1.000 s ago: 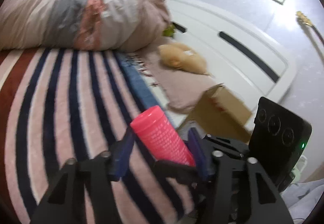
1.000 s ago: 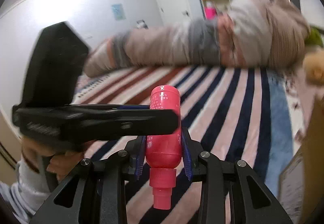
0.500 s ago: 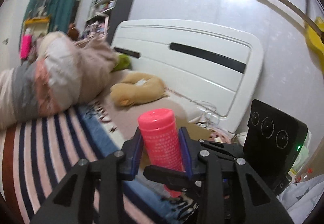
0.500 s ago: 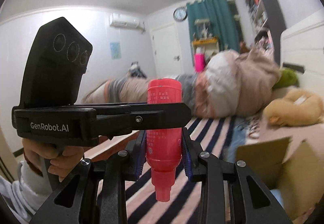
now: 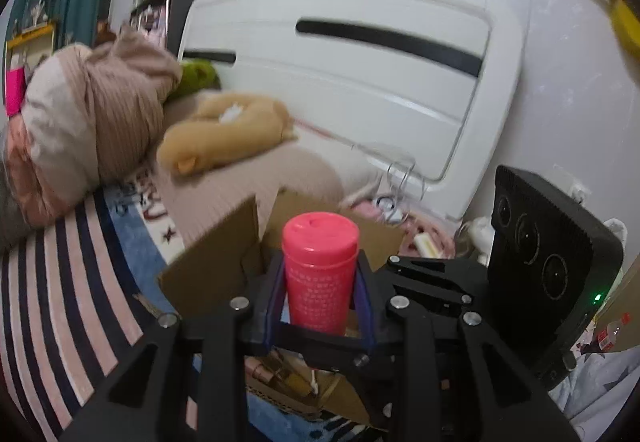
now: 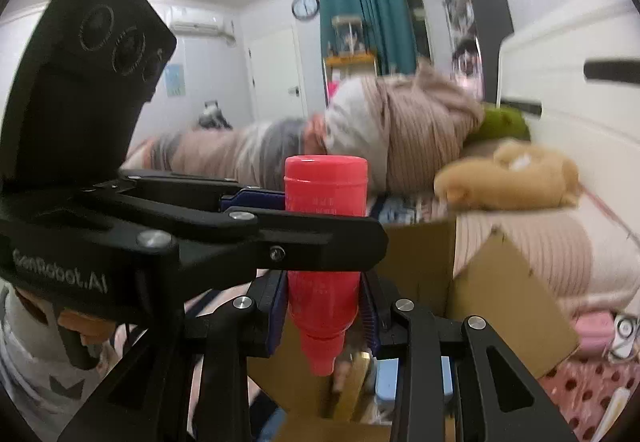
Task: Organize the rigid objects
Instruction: 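Lower the pink spray bottle into the box and open the right gripper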
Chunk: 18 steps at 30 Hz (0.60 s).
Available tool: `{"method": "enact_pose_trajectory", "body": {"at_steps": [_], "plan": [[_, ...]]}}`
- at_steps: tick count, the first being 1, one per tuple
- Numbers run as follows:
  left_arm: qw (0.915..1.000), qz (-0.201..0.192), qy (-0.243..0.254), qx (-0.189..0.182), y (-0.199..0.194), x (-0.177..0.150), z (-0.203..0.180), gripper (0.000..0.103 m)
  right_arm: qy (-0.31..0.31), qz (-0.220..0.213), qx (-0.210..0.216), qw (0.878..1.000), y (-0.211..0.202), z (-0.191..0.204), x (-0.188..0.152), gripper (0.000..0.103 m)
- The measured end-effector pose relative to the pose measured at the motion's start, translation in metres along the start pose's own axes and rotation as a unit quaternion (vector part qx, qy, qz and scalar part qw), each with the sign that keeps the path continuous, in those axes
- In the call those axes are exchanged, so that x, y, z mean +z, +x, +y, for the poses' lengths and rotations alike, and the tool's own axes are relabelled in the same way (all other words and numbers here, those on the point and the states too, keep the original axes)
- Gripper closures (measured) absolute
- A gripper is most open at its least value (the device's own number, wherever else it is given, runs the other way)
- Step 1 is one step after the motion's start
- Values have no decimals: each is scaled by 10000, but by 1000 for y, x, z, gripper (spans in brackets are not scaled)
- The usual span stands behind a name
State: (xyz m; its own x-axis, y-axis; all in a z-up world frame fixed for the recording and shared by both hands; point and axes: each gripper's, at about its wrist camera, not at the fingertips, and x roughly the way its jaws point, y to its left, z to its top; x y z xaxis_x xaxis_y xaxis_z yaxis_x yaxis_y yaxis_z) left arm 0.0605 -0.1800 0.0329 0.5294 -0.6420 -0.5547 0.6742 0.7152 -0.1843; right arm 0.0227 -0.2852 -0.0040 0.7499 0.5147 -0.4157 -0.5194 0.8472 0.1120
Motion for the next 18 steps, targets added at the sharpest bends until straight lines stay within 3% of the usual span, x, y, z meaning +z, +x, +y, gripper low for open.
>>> {"method": "enact_pose_trajectory", "body": {"at_steps": [6,12,13,15,18], "plan": [[9985,540,-73,91,29,-14,7,75,238,777,-68,9967,25,-16,-16,76],[9965,798,-3,263,45,-25,3,73,263,1134,-227,9929,29,-17,-26,74],[9965,784,-20,302,44,-26,3,70,274,1151,-244,9927,29,-18,-27,72],[9964,749,-38,407,43,-25,4,60,277,1125,-336,9927,25,-19,-27,58],[9969,639,-104,445,36,-24,4,46,242,1077,-404,9931,20,-19,-25,54]]}}
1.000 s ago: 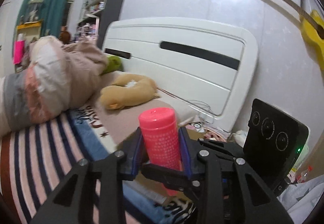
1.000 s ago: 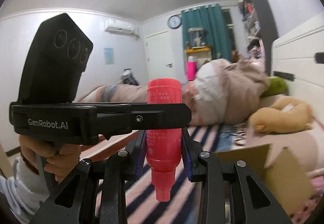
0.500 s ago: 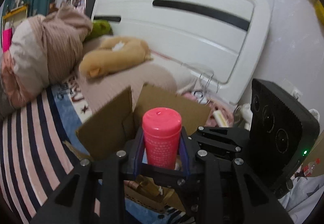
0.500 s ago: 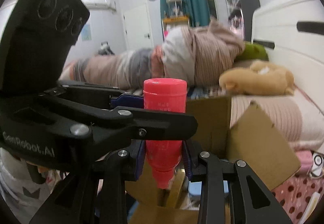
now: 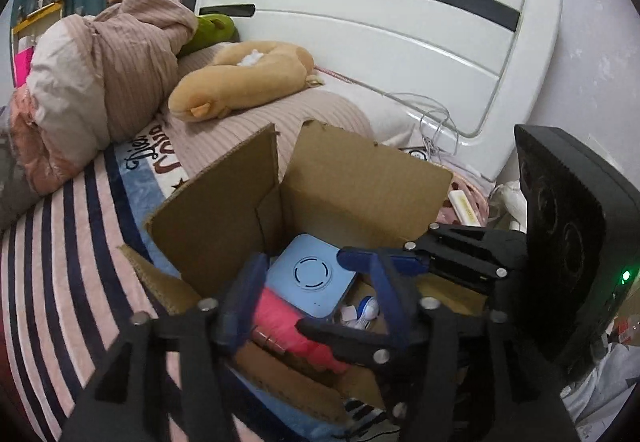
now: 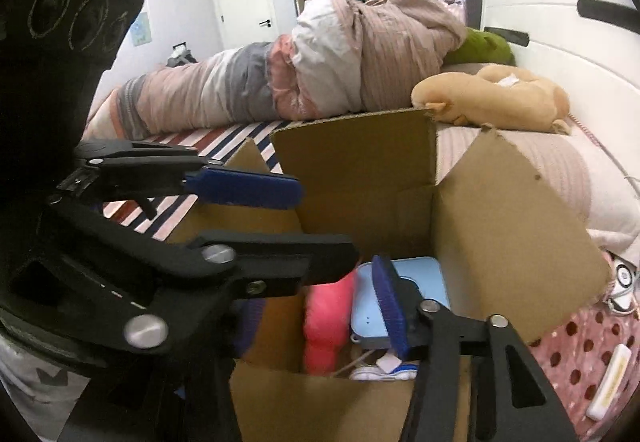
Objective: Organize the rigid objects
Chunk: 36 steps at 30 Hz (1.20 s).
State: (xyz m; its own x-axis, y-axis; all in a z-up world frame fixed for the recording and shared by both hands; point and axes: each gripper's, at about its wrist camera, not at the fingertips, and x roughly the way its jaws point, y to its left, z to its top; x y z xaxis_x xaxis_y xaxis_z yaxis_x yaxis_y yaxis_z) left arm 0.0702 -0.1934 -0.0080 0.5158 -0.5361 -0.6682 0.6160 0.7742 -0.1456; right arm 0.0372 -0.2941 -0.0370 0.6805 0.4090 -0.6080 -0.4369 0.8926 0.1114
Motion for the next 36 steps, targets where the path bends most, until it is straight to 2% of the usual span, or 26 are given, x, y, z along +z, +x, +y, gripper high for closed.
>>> {"method": "enact_pose_trajectory", "body": {"at_steps": [2,4,7,10,12,13,15,18,22,25,29,36], "plan": [[9999,-89,-36,74,-7,0,0,35,-16,-52,4,10000,-5,2,2,50],[9995,-218,-33,217,-18,0,-1,30,-45,-138,-25,9999,-10,3,5,43],[9977,-499,-117,432,-39,-3,-2,16,-114,-255,-71,9996,-17,6,10,37],[9941,-803,-293,667,-65,-7,1,11,-217,-467,-105,9986,-29,10,17,32],[9903,-993,-404,887,-80,-10,3,3,-299,-676,-86,9972,-39,13,21,20],[9865,-1145,-473,1068,-91,-13,4,1,-358,-825,-62,9959,-46,15,23,17],[9807,-1321,-612,1306,-107,-18,8,1,-467,-1096,38,9929,-56,17,26,6],[9707,-1468,-936,1657,-125,-27,18,1,-557,-1466,214,9874,-67,18,29,0],[9553,-1564,-1240,2180,-142,-42,34,1,-583,-1557,354,9854,-66,19,34,0],[9485,-1520,-1400,2401,-145,-52,46,1,-554,-1528,442,9857,-61,19,33,0],[9438,-1479,-1485,2557,-146,-60,53,1,-519,-1423,460,9874,-53,19,29,0],[9418,-1505,-1562,2568,-148,-64,58,1,-523,-1403,466,9876,-50,21,28,0]]}}
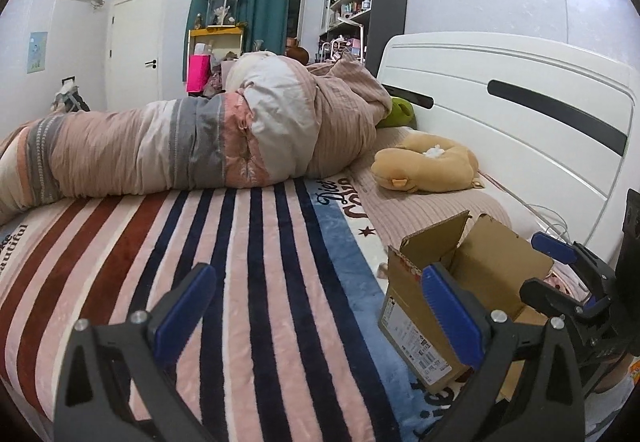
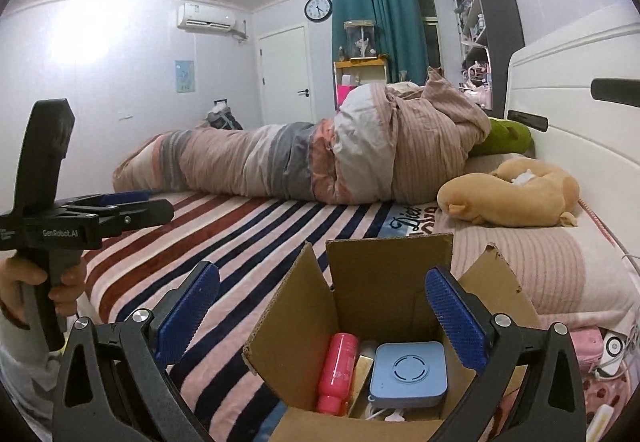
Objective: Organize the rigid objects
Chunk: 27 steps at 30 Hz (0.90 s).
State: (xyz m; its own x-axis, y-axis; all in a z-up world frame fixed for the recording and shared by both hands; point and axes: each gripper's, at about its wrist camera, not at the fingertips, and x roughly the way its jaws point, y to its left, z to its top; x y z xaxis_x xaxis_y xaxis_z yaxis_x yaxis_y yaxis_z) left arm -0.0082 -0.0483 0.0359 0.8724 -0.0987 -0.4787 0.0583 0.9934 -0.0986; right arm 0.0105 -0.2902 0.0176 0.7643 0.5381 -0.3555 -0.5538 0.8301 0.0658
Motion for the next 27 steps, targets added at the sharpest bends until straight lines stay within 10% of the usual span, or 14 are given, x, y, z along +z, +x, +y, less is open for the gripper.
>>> {"method": "enact_pose_trajectory", "body": {"at_steps": [27], "plan": [[10000,12,73,10,-4,-2,3,1,128,-74,-87,9999,-10,-2,3,0]]}}
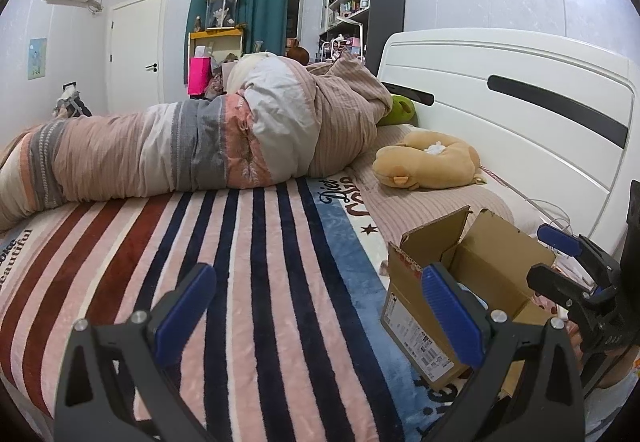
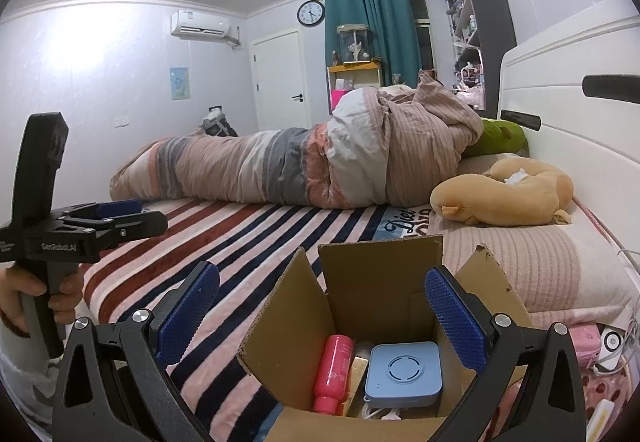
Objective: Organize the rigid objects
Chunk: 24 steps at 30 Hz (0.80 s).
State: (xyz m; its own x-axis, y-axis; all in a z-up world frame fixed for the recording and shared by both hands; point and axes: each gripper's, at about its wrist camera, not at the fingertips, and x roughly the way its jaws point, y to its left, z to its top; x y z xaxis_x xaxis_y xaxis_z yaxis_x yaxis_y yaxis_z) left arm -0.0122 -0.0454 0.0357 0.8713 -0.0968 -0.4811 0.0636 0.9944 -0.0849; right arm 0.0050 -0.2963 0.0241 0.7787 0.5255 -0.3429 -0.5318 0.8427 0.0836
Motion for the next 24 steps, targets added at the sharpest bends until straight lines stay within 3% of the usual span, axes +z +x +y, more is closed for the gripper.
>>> {"method": "enact_pose_trajectory", "body": {"at_steps": [24], "plan": [[10000,-14,35,65,-5,2,9,1,9,5,-1,10000,0,1,0,0]]}}
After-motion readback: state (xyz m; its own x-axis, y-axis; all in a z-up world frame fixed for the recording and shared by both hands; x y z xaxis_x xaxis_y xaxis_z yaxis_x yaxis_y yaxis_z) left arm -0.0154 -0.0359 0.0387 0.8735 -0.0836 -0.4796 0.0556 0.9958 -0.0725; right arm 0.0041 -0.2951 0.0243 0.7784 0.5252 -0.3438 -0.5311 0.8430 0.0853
